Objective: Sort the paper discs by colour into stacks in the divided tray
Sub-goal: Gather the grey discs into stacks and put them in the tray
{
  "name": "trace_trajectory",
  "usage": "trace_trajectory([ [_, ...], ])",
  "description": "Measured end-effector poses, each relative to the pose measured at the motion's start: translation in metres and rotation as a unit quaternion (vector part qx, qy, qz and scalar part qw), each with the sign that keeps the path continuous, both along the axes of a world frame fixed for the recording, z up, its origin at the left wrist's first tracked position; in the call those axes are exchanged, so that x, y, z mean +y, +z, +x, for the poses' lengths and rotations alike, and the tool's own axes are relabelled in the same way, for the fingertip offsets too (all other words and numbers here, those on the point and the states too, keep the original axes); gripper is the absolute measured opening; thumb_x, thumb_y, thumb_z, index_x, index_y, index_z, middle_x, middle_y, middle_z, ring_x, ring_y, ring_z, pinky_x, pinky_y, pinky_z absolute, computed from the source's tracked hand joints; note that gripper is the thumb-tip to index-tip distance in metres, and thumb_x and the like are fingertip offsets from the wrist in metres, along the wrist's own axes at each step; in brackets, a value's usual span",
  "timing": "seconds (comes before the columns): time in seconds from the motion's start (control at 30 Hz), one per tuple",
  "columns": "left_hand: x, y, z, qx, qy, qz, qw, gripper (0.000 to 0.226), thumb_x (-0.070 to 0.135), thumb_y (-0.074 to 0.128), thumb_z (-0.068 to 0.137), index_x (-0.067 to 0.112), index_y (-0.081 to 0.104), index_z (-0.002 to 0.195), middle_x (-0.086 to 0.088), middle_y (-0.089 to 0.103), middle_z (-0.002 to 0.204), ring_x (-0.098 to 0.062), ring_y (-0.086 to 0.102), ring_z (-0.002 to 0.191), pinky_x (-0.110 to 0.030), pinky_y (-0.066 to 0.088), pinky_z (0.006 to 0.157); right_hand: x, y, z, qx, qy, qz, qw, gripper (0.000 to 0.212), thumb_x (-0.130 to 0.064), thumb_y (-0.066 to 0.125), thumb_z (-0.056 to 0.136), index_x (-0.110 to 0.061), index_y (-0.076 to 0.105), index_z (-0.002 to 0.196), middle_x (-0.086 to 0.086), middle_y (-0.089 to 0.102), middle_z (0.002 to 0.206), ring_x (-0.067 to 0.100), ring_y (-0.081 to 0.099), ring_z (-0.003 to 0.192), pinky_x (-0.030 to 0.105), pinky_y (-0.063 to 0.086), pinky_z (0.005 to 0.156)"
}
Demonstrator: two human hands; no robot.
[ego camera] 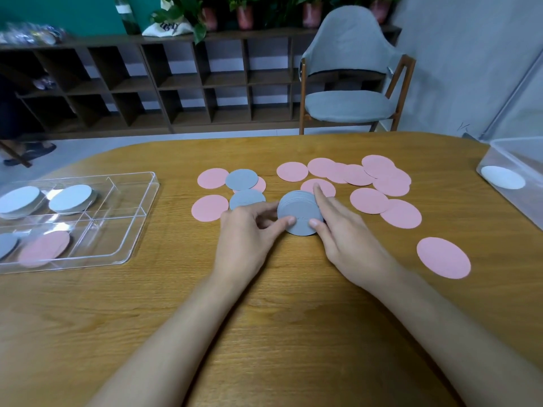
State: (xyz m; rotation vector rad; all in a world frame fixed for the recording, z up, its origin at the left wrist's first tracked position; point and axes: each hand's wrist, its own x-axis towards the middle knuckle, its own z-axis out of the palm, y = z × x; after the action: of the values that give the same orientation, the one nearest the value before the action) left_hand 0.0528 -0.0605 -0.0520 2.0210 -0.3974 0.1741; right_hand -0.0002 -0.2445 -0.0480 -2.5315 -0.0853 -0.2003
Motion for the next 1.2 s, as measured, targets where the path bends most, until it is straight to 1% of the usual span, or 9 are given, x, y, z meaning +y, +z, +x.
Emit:
trace_trajectory([
  [0.1, -0.002, 0.001, -0.005, -0.023, -0.012, 0.024, 0.999, 0.024, 0.031, 0.083, 0.087, 0.03, 0.081, 0.112, 0.006, 0.079, 0.079, -0.012, 0.069, 0.069, -0.037, 0.057, 0.086, 0.0, 0.0, 0.001, -0.006, -0.007, -0.004, 1.0, 0.062, -0.032, 0.037, 0.11, -0.022, 0.009, 0.165, -0.001, 0.04, 0.153, 0.013, 0.04, 0.134, 0.023, 0.032, 0.101],
  [0.23, 0.002, 0.002, 0.001, -0.017, -0.028, 0.039, 0.999, 0.024, 0.029, 0.085, 0.086, 0.023, 0.082, 0.109, 0.014, 0.078, 0.083, -0.001, 0.069, 0.072, -0.011, 0.051, 0.074, -0.009, -0.002, 0.0, -0.052, -0.011, 0.048, 0.997, 0.046, -0.031, 0.05, 0.107, -0.024, 0.042, 0.152, -0.003, 0.059, 0.134, 0.006, 0.055, 0.112, 0.017, 0.044, 0.087],
  [0.37, 0.023, 0.0, 0.02, -0.082, -0.039, 0.12, 0.989, 0.043, 0.044, 0.081, 0.086, 0.023, 0.075, 0.123, 0.011, 0.075, 0.116, 0.0, 0.065, 0.106, -0.013, 0.046, 0.092, -0.015, -0.003, 0.0, -0.06, -0.012, 0.072, 0.996, 0.038, -0.03, 0.057, 0.104, -0.024, 0.051, 0.141, -0.003, 0.063, 0.109, 0.011, 0.06, 0.093, 0.02, 0.05, 0.076],
  [0.5, 0.043, -0.007, 0.036, -0.084, 0.015, 0.247, 0.965, 0.069, 0.055, 0.072, 0.09, 0.024, 0.054, 0.149, 0.003, 0.053, 0.153, -0.019, 0.043, 0.143, -0.032, 0.031, 0.115, -0.017, -0.001, -0.001, -0.056, -0.01, 0.067, 0.996, 0.035, -0.031, 0.058, 0.103, -0.028, 0.052, 0.137, -0.009, 0.06, 0.099, 0.008, 0.059, 0.085, 0.014, 0.045, 0.068],
  [0.63, 0.041, -0.008, 0.035, -0.089, 0.02, 0.252, 0.963, 0.063, 0.051, 0.075, 0.089, 0.018, 0.062, 0.141, -0.001, 0.072, 0.121, -0.025, 0.061, 0.114, -0.045, 0.047, 0.101, -0.019, 0.001, -0.003, -0.058, -0.008, 0.059, 0.997, 0.034, -0.032, 0.057, 0.103, -0.03, 0.052, 0.137, -0.016, 0.059, 0.1, 0.002, 0.056, 0.089, 0.015, 0.042, 0.07],
  [0.83, 0.04, -0.006, 0.035, -0.15, -0.005, 0.261, 0.954, 0.033, 0.047, 0.069, 0.096, 0.026, 0.074, 0.12, 0.004, 0.076, 0.092, -0.015, 0.054, 0.077, -0.035, 0.048, 0.076, -0.019, 0.001, -0.003, -0.064, -0.031, 0.067, 0.995, 0.036, -0.031, 0.059, 0.103, -0.027, 0.053, 0.138, -0.021, 0.056, 0.097, 0.0, 0.056, 0.09, 0.011, 0.041, 0.07],
  [1.0, 0.037, 0.0, 0.026, -0.235, -0.04, 0.24, 0.941, 0.022, 0.032, 0.055, 0.106, 0.026, 0.071, 0.121, 0.004, 0.076, 0.088, -0.021, 0.064, 0.074, -0.037, 0.05, 0.069, -0.021, 0.0, -0.001, -0.081, -0.064, 0.088, 0.991, 0.038, -0.029, 0.062, 0.101, -0.024, 0.056, 0.138, -0.013, 0.061, 0.094, 0.008, 0.059, 0.084, 0.022, 0.048, 0.072],
  [1.13, 0.032, 0.005, 0.02, -0.248, -0.037, 0.174, 0.952, 0.038, 0.011, 0.059, 0.103, 0.021, 0.062, 0.14, 0.006, 0.063, 0.09, -0.008, 0.04, 0.071, -0.024, 0.043, 0.071, -0.022, 0.0, 0.001, -0.069, -0.08, 0.101, 0.989, 0.04, -0.027, 0.061, 0.102, -0.023, 0.054, 0.14, -0.02, 0.056, 0.093, 0.003, 0.057, 0.081, 0.014, 0.043, 0.069],
  [1.2, 0.03, 0.007, 0.018, -0.235, -0.045, 0.139, 0.961, 0.049, 0.004, 0.063, 0.097, 0.021, 0.06, 0.143, 0.007, 0.063, 0.092, -0.005, 0.046, 0.072, -0.016, 0.042, 0.074, -0.021, 0.001, 0.0, -0.065, -0.08, 0.104, 0.989, 0.041, -0.027, 0.061, 0.102, -0.023, 0.053, 0.142, -0.02, 0.055, 0.094, 0.001, 0.057, 0.082, 0.011, 0.041, 0.069],
])
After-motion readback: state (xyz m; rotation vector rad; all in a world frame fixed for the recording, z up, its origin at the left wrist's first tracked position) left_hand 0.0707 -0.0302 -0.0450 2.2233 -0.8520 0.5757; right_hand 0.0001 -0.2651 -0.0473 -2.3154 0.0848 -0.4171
